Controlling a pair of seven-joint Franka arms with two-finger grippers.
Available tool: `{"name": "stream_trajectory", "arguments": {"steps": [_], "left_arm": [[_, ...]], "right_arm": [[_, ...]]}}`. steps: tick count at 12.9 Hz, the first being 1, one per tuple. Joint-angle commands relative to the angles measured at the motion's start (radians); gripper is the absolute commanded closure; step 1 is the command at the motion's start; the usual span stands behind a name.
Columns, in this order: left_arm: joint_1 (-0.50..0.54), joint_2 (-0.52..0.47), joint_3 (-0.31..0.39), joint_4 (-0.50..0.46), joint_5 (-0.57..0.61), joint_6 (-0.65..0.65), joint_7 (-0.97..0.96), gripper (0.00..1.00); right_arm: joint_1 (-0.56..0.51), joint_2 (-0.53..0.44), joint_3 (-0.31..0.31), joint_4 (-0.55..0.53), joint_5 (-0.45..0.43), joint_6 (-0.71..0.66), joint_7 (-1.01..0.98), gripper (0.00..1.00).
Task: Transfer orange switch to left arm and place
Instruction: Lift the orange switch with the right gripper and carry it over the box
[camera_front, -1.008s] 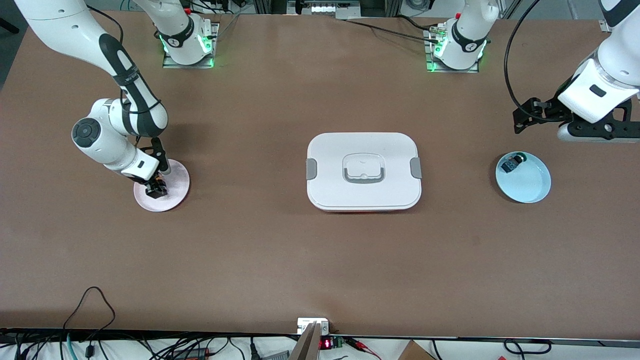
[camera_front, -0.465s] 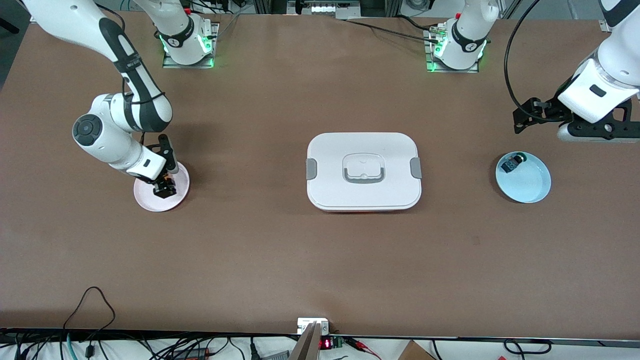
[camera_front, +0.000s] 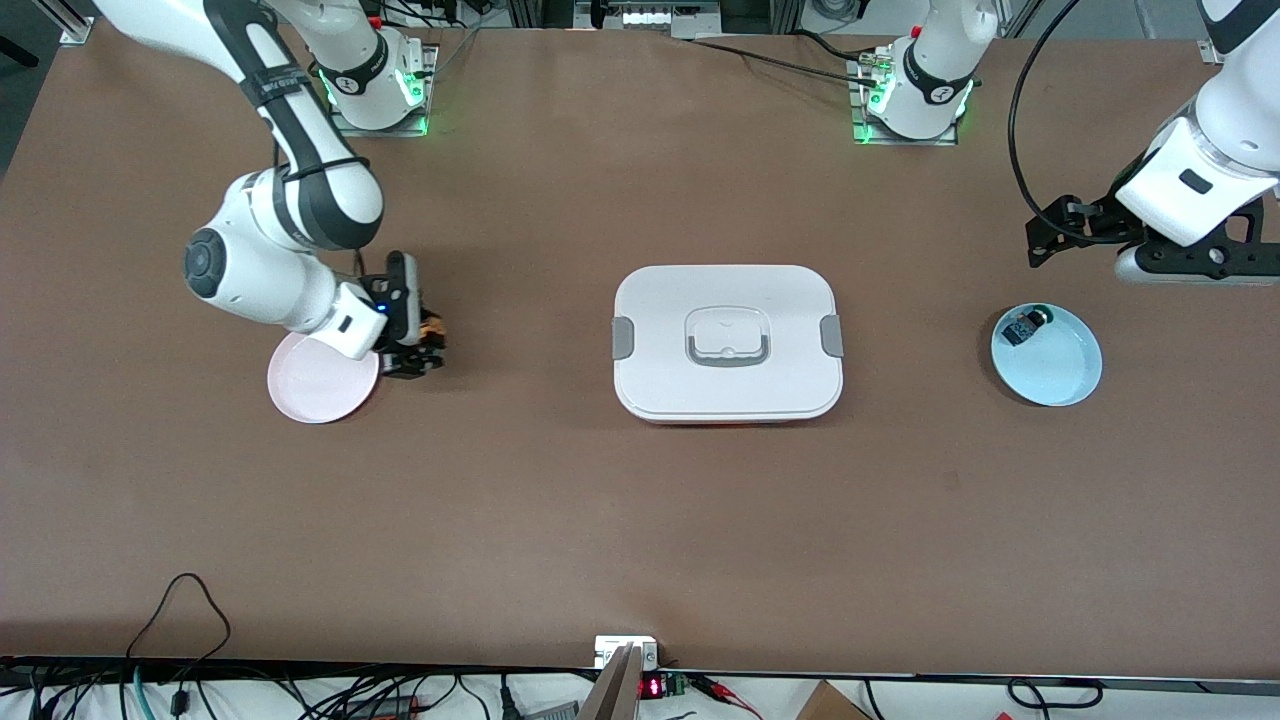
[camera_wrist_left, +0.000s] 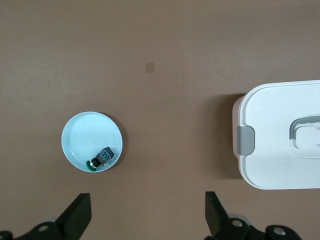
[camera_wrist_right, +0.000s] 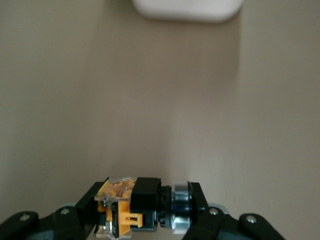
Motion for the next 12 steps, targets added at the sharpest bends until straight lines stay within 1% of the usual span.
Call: {"name": "stream_trajectory", "arguments": {"steps": [1, 3, 6, 7, 8, 9, 10, 11, 12], "left_arm": [[-0.004, 0.018, -0.001, 0.034, 0.011, -0.012, -0.015, 0.0], [-0.006, 0.018, -0.002, 0.034, 0.008, -0.013, -0.012, 0.0], [-0.036, 0.018, -0.004, 0.036, 0.005, -0.03, -0.004, 0.0], [-0.047, 0.019, -0.004, 0.036, 0.005, -0.038, -0.004, 0.0], [-0.061, 0.042, -0.004, 0.036, 0.003, -0.053, -0.003, 0.0], [-0.061, 0.05, -0.004, 0.037, -0.052, -0.062, -0.001, 0.0], [-0.049, 0.053, 0.002, 0.036, -0.158, -0.067, -0.001, 0.0], [-0.028, 0.067, 0.004, 0.034, -0.261, -0.088, 0.002, 0.0], [0.0, 0.105, 0.004, 0.036, -0.385, -0.139, 0.002, 0.0]], "right_arm": [[0.057, -0.001, 0.035, 0.076, 0.184, -0.045, 0.134, 0.82], [0.132, 0.015, 0.035, 0.149, 0.372, -0.045, 0.166, 0.82], [0.241, 0.03, 0.035, 0.251, 0.578, -0.018, 0.263, 0.83], [0.273, 0.03, 0.035, 0.275, 0.67, 0.026, 0.274, 0.82], [0.302, 0.033, 0.035, 0.28, 0.766, 0.056, 0.272, 0.83], [0.344, 0.044, 0.035, 0.298, 0.883, 0.071, 0.272, 0.82], [0.378, 0.054, 0.035, 0.323, 0.971, 0.085, 0.271, 0.82], [0.399, 0.065, 0.035, 0.343, 1.034, 0.096, 0.271, 0.82], [0.412, 0.077, 0.035, 0.364, 1.084, 0.097, 0.271, 0.83]]}}
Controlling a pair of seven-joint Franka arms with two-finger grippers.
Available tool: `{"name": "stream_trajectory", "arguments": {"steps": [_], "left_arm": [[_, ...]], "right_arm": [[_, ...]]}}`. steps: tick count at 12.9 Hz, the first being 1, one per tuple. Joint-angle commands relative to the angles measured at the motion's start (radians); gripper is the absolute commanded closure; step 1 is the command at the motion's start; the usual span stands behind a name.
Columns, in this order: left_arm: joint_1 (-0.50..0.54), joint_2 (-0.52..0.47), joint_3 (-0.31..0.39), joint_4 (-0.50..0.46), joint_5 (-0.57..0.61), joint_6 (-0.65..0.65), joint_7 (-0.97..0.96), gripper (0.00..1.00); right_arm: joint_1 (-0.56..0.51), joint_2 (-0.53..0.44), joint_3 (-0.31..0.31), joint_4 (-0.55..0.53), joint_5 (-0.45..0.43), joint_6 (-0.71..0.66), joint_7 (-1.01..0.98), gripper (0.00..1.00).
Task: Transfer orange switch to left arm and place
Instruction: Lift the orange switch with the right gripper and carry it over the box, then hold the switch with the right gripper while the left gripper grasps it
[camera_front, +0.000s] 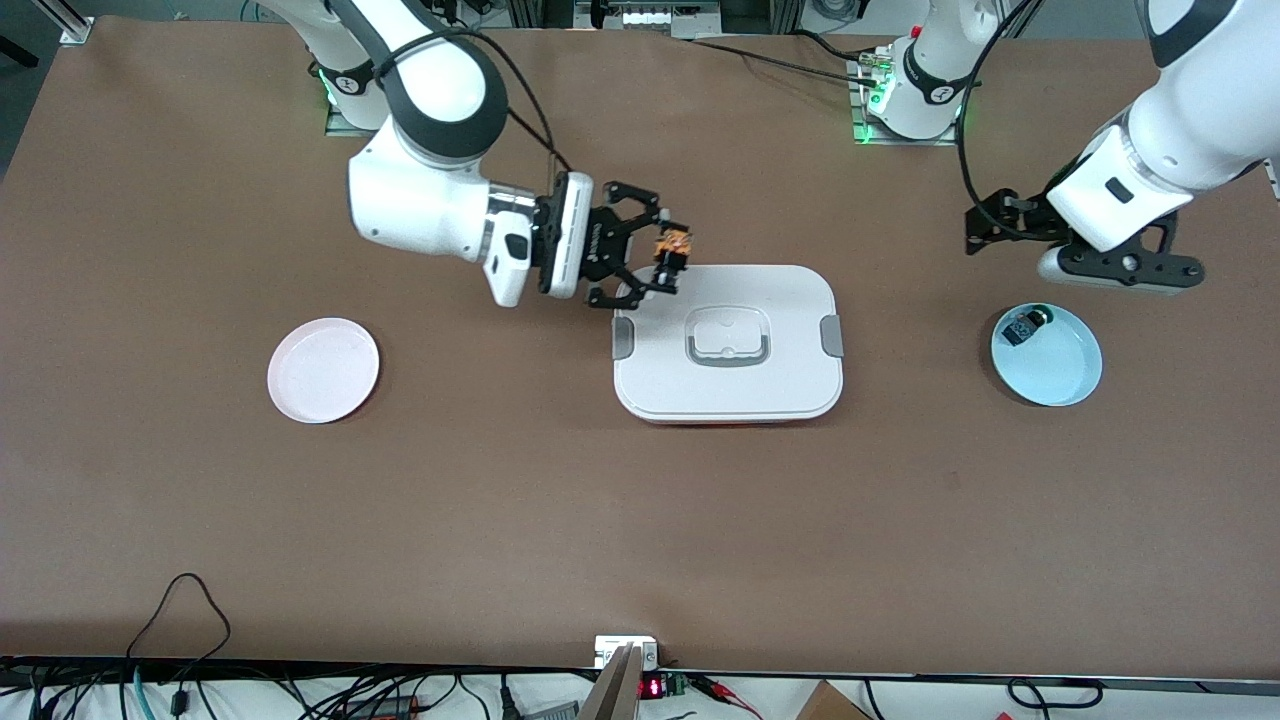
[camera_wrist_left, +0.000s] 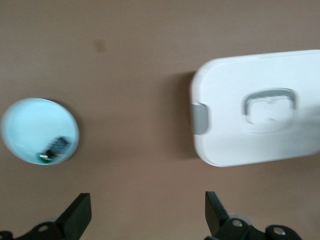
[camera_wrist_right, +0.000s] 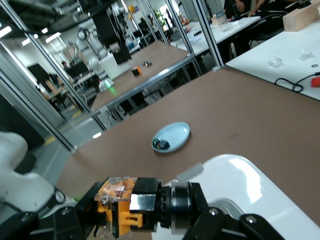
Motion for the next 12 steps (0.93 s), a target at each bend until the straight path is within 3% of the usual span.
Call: {"name": "stream_trajectory", "arguments": {"steps": [1, 3, 5, 9, 12], "left_arm": [[0.068, 0.089, 0.004, 0.032, -0.287, -0.127, 0.006, 0.0], [0.114, 0.145, 0.004, 0.019, -0.503, -0.192, 0.009, 0.0], [0.129, 0.162, 0.003, -0.021, -0.685, -0.186, 0.012, 0.0], [0.117, 0.139, -0.005, -0.228, -1.054, -0.064, 0.017, 0.0], [0.114, 0.119, -0.098, -0.352, -1.245, 0.062, 0.018, 0.0]], "right_arm": [[0.041, 0.053, -0.006, 0.085, 0.111, 0.011, 0.011, 0.83], [0.058, 0.064, -0.006, 0.106, 0.197, 0.011, 0.008, 0.82], [0.076, 0.065, -0.006, 0.11, 0.222, 0.014, 0.006, 0.82], [0.076, 0.082, -0.007, 0.11, 0.223, 0.014, -0.128, 0.82], [0.076, 0.088, -0.009, 0.11, 0.269, 0.014, -0.222, 0.82]]}}
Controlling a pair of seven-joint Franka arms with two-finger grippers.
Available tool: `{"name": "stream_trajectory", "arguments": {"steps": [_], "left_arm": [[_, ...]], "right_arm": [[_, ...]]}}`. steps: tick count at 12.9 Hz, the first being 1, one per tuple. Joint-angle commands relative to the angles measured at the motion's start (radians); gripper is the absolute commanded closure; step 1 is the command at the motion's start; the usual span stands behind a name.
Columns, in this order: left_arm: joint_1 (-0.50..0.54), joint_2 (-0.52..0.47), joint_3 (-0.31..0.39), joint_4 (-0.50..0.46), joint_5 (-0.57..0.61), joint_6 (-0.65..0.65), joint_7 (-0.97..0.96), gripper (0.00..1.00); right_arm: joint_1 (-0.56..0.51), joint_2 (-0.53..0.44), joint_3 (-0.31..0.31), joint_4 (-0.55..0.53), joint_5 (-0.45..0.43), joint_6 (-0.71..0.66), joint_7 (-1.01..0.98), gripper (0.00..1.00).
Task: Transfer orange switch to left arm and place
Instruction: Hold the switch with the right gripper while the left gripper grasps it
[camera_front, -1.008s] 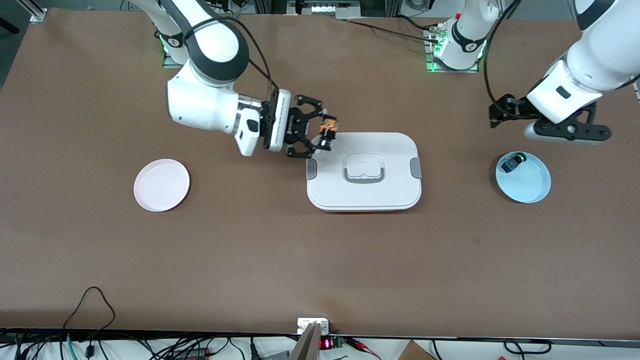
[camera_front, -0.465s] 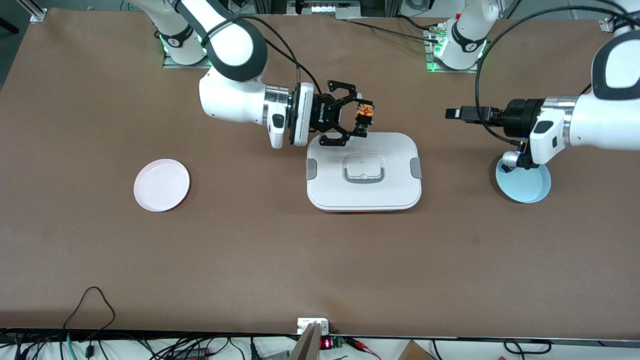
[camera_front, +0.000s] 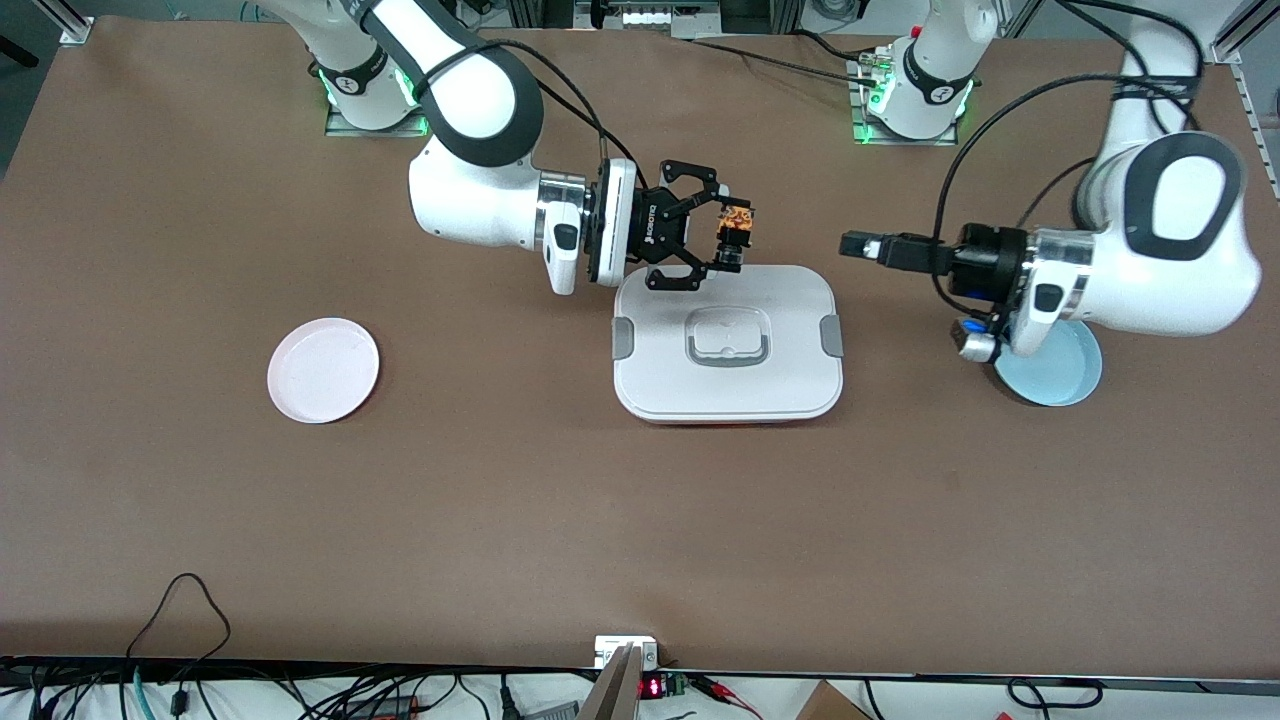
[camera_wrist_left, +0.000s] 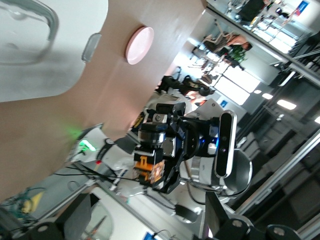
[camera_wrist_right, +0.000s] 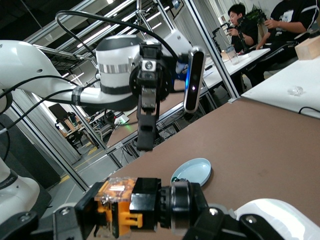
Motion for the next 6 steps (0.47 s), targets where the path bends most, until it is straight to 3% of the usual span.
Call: {"name": "stream_trajectory", "arguments": {"steps": [1, 6], "left_arm": [[-0.001, -0.058, -0.067, -0.121, -0.139, 0.094, 0.034, 0.0], [-0.003, -0.056, -0.136, -0.185, -0.223, 0.163, 0.218, 0.0]], "right_arm": [[0.01, 0.02, -0.004, 0.029, 0.036, 0.008, -0.057, 0.82], [0.01, 0.022, -0.005, 0.042, 0.036, 0.01, -0.057, 0.83]]}}
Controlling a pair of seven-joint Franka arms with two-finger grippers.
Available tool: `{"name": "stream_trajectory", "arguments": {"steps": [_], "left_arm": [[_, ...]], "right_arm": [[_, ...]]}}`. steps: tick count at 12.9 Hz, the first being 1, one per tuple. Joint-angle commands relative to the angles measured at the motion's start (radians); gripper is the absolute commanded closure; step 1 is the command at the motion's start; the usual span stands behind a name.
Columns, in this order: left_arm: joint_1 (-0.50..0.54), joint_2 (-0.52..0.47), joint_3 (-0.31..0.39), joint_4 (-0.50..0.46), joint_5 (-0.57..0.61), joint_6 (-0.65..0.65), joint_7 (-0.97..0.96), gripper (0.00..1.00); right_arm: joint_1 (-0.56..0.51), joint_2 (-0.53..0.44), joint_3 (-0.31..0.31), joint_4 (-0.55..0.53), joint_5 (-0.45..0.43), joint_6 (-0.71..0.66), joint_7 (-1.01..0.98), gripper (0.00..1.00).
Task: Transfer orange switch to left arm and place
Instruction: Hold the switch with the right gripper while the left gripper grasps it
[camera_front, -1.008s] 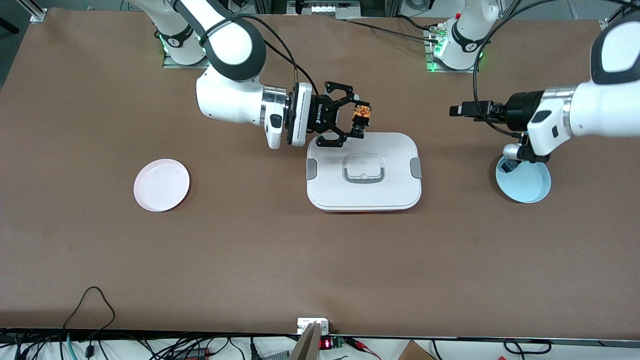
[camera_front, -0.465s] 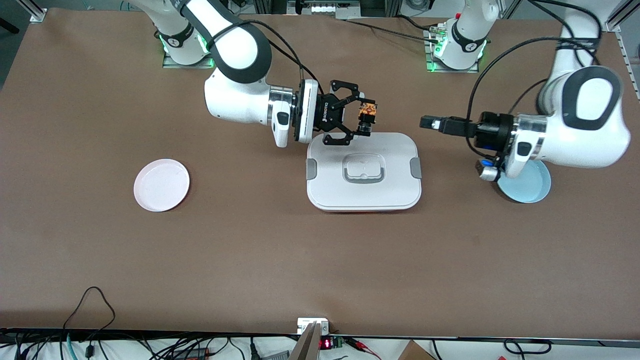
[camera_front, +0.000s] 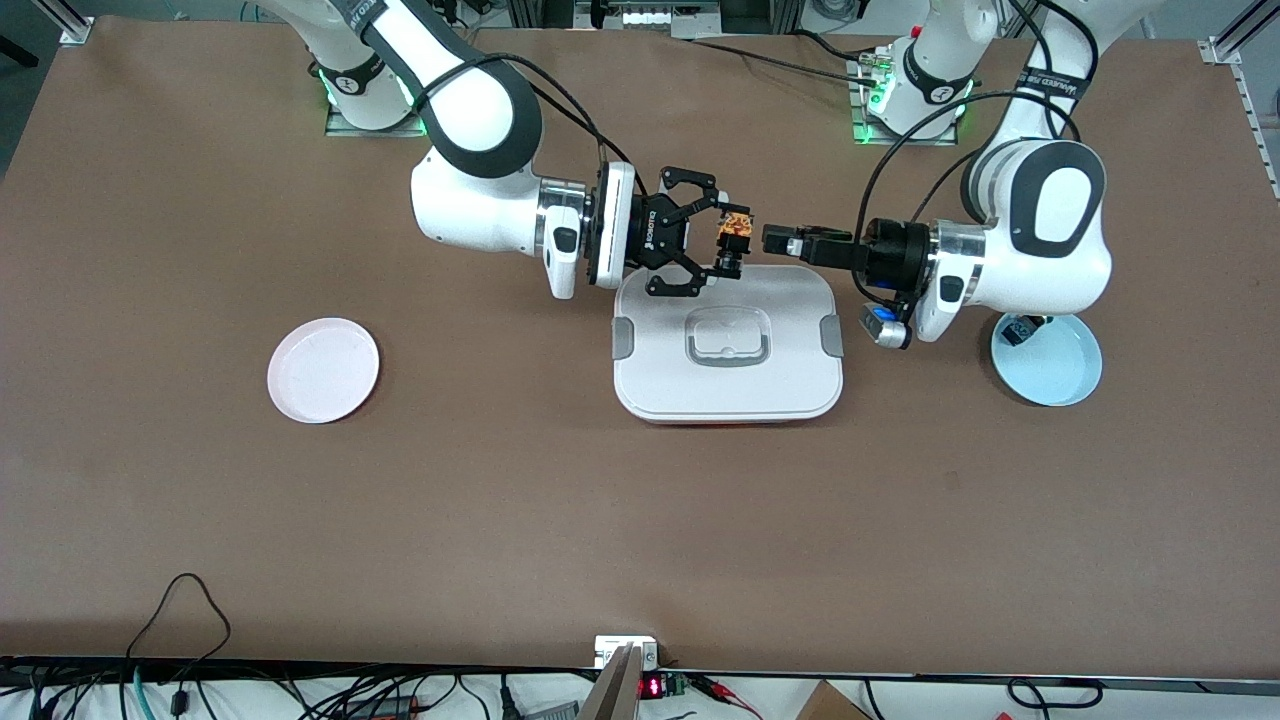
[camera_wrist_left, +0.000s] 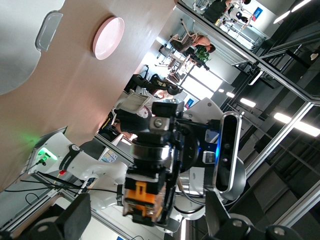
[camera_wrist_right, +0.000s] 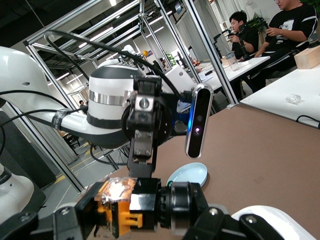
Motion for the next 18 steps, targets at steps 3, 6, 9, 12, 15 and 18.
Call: {"name": "stream_trajectory", "arguments": {"steps": [3, 6, 9, 12, 15, 18], "left_arm": [[0.003, -0.031, -0.056, -0.039, -0.109, 0.07, 0.061, 0.0], [0.003, 0.004, -0.058, -0.041, -0.12, 0.07, 0.182, 0.28], [0.003, 0.003, -0.058, -0.04, -0.12, 0.067, 0.191, 0.69], [0.003, 0.002, -0.058, -0.039, -0.12, 0.061, 0.188, 0.77], [0.003, 0.002, -0.058, -0.039, -0.12, 0.057, 0.188, 0.81], [0.004, 0.003, -0.058, -0.036, -0.12, 0.047, 0.19, 0.81]], "right_arm": [[0.01, 0.015, -0.004, 0.031, 0.026, 0.01, -0.025, 0.83], [0.01, 0.015, -0.004, 0.031, 0.025, 0.01, -0.025, 0.83], [0.01, 0.015, -0.004, 0.031, 0.026, 0.01, -0.025, 0.83], [0.01, 0.015, -0.004, 0.031, 0.031, 0.01, -0.025, 0.83], [0.01, 0.015, -0.004, 0.031, 0.031, 0.01, -0.027, 0.71], [0.005, 0.015, -0.004, 0.031, 0.031, 0.008, -0.013, 0.0]]}}
